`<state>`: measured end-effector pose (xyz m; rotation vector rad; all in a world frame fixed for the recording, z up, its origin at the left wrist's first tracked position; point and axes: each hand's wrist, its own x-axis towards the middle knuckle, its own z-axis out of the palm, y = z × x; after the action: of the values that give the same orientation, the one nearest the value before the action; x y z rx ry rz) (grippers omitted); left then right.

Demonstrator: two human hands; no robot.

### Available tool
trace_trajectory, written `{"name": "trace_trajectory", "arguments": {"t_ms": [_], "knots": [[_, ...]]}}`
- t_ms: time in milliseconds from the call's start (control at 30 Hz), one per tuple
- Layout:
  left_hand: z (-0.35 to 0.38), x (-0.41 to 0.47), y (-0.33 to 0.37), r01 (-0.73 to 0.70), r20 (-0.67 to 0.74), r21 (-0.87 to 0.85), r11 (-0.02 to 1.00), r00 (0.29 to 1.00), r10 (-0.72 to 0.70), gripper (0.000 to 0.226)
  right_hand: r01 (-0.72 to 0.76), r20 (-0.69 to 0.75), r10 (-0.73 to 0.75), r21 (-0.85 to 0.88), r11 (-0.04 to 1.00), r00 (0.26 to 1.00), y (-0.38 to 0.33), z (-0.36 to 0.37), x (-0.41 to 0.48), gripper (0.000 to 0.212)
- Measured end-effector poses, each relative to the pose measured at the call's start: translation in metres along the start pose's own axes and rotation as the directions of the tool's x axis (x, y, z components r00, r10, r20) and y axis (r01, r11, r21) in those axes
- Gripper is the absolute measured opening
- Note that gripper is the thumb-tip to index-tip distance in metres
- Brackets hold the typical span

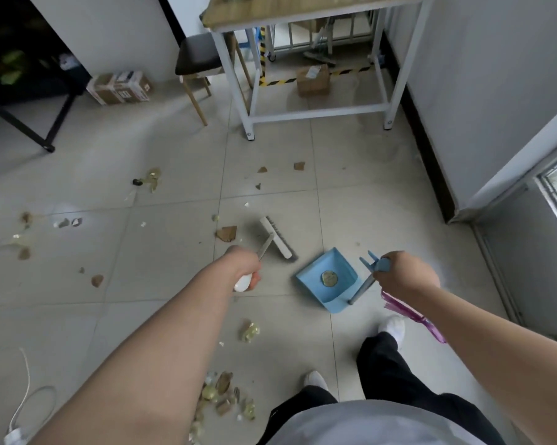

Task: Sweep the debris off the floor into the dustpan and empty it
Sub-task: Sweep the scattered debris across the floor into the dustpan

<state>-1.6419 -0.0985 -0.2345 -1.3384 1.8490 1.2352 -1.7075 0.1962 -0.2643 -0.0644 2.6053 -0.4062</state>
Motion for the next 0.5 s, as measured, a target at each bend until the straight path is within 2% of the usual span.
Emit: {"name": "trace_trajectory", "arguments": {"t_ms": [100,267,500], "knots": [[0.03,0.011,0.041,-0.048,0.014,-0.148,0.988,0.999,0.051,0.017,-0.003,0.009,0.002,0.019,1.0,1.0,0.006,-0.018,0.03,0.015],[0.093,0.021,0.128,-0.077,0.077,-0.178,0.981,0.993,0.092,0.019,-0.016,0.048,0.015,0.032,0.999,0.999,0.028,-0.057,0.089,0.013],[0.187,0.039,0.252,-0.097,0.195,-0.001,0.995,0.976,0.096,0.026,-0.013,0.09,0.01,0.031,0.999,0.996,0.073,-0.105,0.162,0.01]]}}
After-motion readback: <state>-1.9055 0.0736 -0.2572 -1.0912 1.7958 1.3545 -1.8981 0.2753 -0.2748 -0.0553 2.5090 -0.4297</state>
